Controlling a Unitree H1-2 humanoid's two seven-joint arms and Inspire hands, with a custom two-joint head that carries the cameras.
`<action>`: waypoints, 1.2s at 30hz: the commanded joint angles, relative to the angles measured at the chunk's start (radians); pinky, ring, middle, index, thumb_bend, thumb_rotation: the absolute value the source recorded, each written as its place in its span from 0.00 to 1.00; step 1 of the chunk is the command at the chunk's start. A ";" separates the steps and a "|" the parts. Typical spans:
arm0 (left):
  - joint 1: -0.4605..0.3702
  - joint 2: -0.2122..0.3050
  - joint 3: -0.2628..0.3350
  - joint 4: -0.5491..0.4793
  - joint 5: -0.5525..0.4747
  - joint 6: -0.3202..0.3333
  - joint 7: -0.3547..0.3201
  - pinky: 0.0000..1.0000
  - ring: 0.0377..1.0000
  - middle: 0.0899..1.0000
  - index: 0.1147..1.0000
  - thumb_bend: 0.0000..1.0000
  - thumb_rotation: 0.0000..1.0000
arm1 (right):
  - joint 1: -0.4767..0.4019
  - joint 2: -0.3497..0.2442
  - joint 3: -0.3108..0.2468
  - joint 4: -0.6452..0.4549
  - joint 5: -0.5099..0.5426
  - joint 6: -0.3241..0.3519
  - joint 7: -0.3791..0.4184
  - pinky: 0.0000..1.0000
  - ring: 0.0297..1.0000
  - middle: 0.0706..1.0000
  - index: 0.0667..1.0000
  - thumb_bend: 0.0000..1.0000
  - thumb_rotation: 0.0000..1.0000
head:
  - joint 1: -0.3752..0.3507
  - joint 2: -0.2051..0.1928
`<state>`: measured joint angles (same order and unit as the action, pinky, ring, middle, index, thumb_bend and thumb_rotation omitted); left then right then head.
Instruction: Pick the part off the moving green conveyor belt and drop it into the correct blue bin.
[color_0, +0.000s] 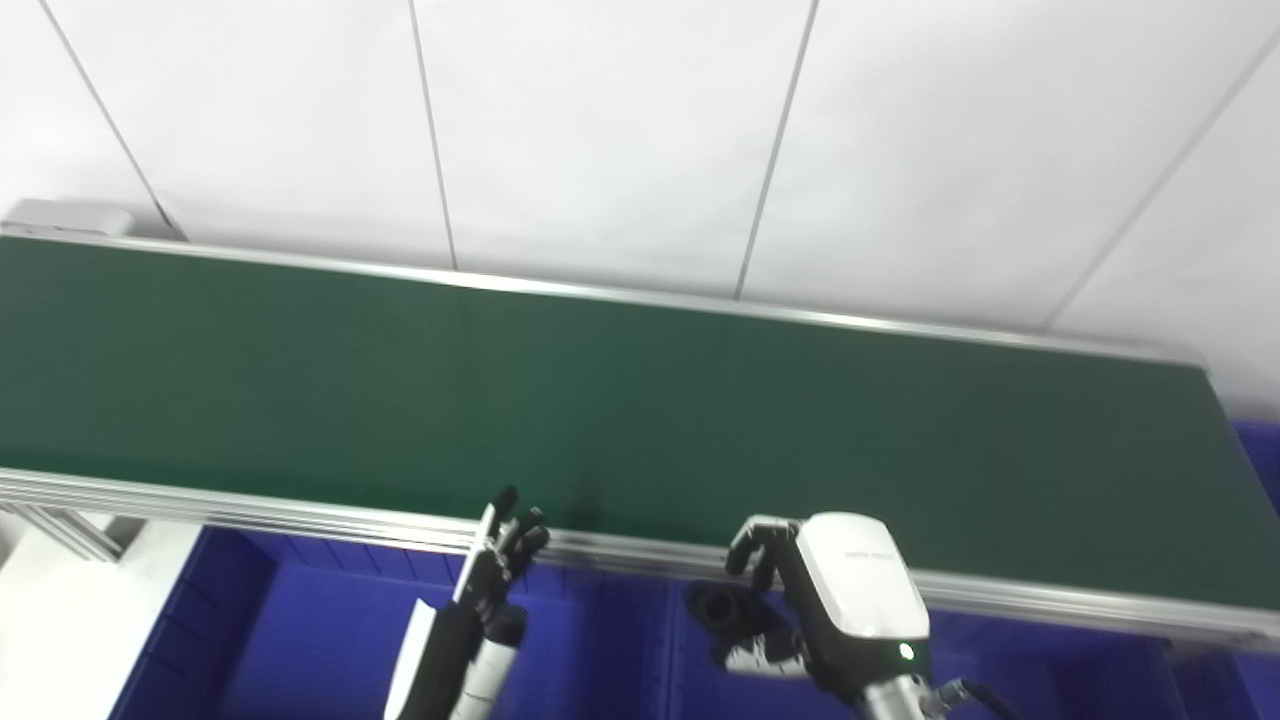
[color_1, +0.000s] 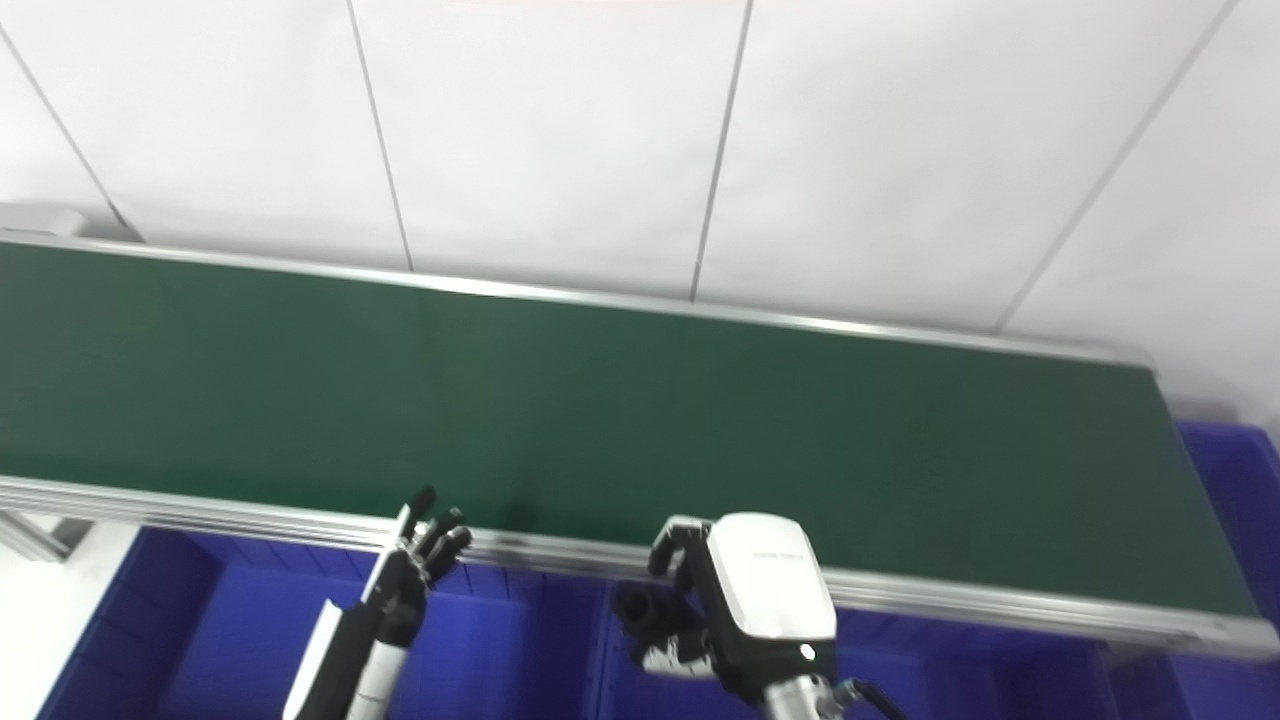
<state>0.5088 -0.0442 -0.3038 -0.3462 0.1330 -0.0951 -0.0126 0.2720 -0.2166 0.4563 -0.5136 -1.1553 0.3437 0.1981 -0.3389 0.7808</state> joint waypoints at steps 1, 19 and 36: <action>-0.002 0.015 0.006 -0.046 -0.019 0.005 -0.016 0.97 0.93 0.95 1.00 0.63 1.00 | 0.037 0.007 -0.019 -0.072 -0.019 -0.026 0.004 0.25 0.30 0.35 0.48 0.52 0.00 | -0.011 0.004; -0.049 0.091 0.064 -0.086 -0.105 0.062 -0.073 1.00 0.94 0.97 1.00 0.59 1.00 | 0.200 0.159 -0.152 -0.041 -0.329 -0.027 0.123 0.30 0.37 0.37 0.49 0.52 0.01 | -0.103 0.052; -0.014 0.060 0.043 -0.094 -0.058 0.052 -0.061 0.98 0.92 0.95 1.00 0.61 1.00 | 0.275 0.149 -0.168 -0.152 -0.037 -0.111 0.071 0.77 0.81 0.85 0.84 0.99 0.83 | 0.000 0.030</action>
<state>0.4845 0.0201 -0.2538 -0.4068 0.0634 -0.0150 -0.0795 0.5267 -0.0813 0.2912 -0.6115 -1.2629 0.2790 0.3132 -0.3513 0.8145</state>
